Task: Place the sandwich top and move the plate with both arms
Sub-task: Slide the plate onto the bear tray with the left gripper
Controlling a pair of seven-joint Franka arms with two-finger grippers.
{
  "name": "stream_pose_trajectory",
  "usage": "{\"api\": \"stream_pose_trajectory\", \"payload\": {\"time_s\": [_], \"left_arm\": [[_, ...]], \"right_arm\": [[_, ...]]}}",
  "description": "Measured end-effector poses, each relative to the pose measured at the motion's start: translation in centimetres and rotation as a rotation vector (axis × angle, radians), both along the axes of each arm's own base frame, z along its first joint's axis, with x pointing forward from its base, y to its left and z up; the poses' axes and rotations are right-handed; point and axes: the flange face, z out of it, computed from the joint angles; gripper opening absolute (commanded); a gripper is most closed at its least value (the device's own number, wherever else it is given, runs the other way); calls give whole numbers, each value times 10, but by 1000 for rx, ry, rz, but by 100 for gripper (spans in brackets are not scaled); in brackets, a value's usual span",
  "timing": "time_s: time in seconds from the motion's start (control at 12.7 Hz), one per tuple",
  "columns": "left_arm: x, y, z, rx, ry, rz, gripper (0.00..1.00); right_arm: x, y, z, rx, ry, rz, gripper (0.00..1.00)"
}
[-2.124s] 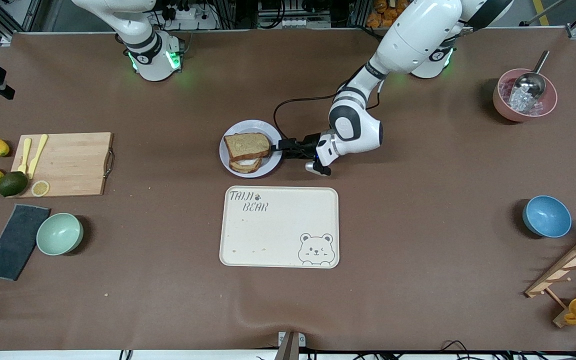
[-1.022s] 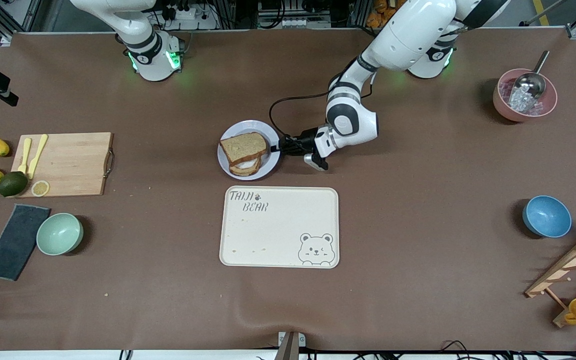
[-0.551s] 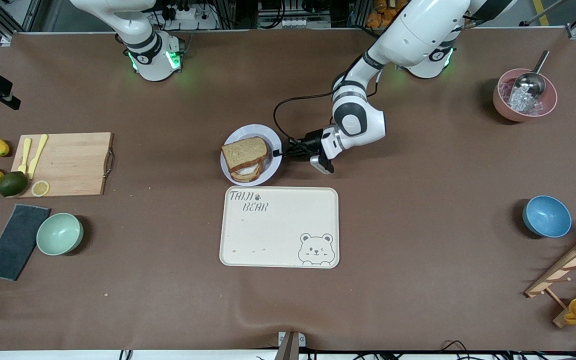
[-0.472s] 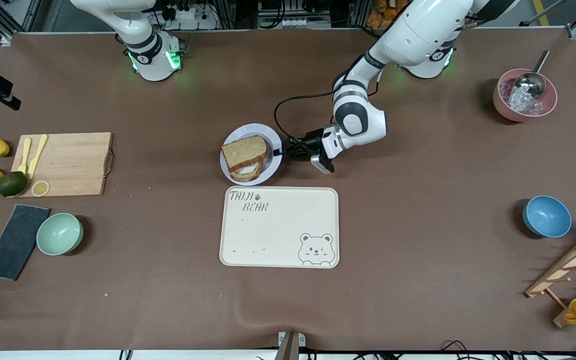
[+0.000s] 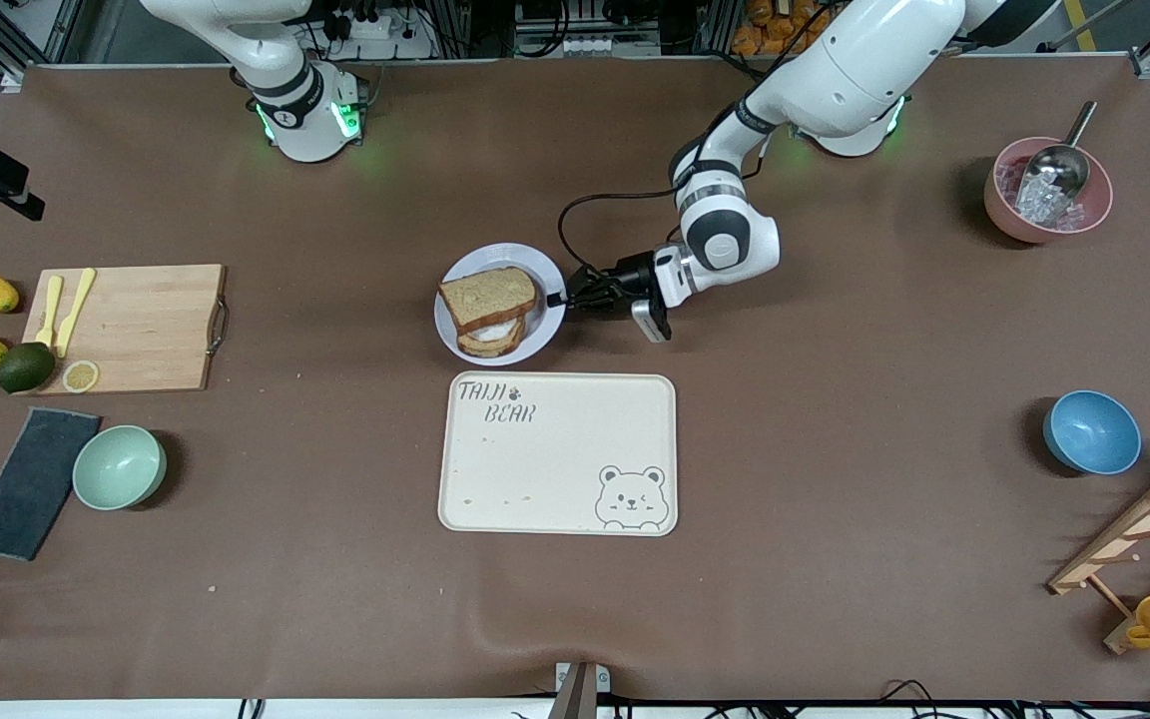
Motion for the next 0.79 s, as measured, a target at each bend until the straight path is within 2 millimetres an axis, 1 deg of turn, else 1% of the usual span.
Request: {"api": "stream_pose_trajectory", "payload": {"time_s": [0.08,0.24,0.39,0.47,0.55,0.63,0.79], "left_arm": [[8,5,4,-17,9,31,0],[31,20,15,-56,23,114,0],[57,44,19,-74,28,200,0],[70,61,19,-76,28,239,0],[81,76,20,-81,31,278,0],[90,86,21,-92,39,321,0],[103,95,24,-112,46,374,0]], "right_arm": [[0,1,0,0,1,1,100],[2,2,-3,0,6,2,100],[3,3,-5,0,9,4,100],[4,3,-5,0,10,5,100],[4,3,-5,0,11,5,100],[4,4,-6,0,13,5,100],[3,5,-7,0,21,8,100]]}}
